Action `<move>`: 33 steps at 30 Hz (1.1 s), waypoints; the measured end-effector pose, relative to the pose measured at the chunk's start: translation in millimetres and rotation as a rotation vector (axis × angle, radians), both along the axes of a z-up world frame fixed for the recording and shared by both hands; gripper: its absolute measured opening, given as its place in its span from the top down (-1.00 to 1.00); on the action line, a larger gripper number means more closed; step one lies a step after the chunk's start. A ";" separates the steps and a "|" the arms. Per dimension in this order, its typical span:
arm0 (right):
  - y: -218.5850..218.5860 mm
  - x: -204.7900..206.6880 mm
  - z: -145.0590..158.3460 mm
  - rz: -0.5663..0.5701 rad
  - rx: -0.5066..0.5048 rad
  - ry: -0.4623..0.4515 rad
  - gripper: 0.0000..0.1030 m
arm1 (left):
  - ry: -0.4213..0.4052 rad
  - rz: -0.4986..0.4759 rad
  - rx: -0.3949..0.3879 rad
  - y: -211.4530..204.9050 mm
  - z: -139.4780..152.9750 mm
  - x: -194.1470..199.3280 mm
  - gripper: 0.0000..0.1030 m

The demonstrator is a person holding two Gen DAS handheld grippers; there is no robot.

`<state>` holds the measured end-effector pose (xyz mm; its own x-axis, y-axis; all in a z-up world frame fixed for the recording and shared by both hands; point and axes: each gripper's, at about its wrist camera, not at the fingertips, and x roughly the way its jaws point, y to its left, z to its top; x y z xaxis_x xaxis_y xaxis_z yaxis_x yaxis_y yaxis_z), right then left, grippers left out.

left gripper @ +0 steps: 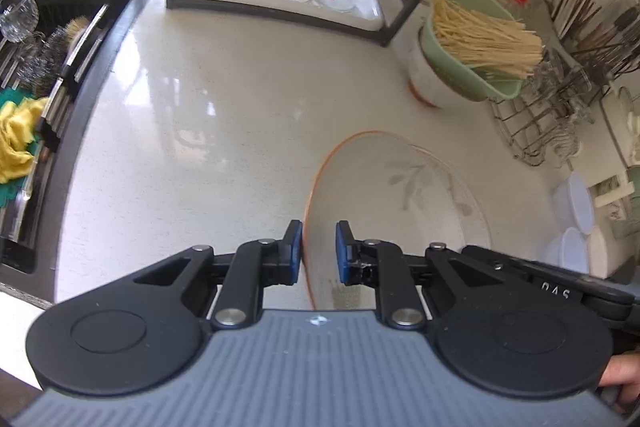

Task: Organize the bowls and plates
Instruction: 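Lower the leaf-print bowl onto the plate stack and open both grippers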

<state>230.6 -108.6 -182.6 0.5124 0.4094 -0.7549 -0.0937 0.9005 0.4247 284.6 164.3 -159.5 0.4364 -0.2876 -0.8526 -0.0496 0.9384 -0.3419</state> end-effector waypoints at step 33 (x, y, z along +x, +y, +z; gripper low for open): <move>-27.5 19.7 -9.4 -0.107 -0.146 -0.044 -0.09 | 0.058 0.021 -0.070 -1.4 -45.5 12.3 -0.05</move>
